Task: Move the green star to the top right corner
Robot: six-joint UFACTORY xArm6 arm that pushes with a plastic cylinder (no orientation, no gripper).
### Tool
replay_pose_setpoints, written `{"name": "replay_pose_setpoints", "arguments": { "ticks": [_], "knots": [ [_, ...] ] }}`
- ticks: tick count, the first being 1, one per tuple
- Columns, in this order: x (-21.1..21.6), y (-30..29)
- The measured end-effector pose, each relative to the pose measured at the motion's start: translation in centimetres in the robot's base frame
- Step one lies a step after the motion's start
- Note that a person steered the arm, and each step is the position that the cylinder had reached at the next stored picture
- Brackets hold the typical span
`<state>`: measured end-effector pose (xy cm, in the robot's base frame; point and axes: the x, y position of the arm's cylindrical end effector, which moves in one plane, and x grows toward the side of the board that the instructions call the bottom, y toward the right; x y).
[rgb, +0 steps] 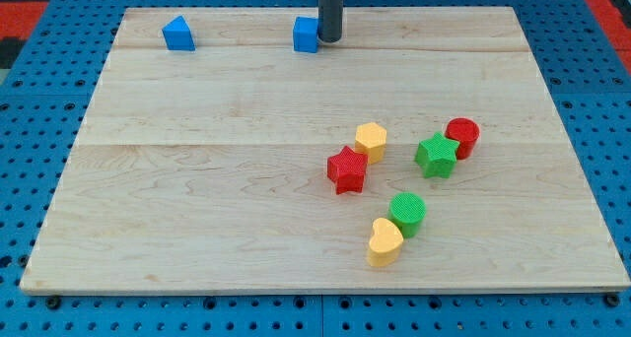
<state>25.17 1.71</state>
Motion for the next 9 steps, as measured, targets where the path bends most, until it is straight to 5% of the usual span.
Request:
{"name": "replay_pose_setpoints", "arguments": {
  "ticks": [1,3,5,6,7,9],
  "knots": [
    [0.1,0.1],
    [7.5,15.0],
    [23.2,28.7],
    [27.2,21.3],
    [26.3,12.9],
    [18.0,8.1]
  ]
}}
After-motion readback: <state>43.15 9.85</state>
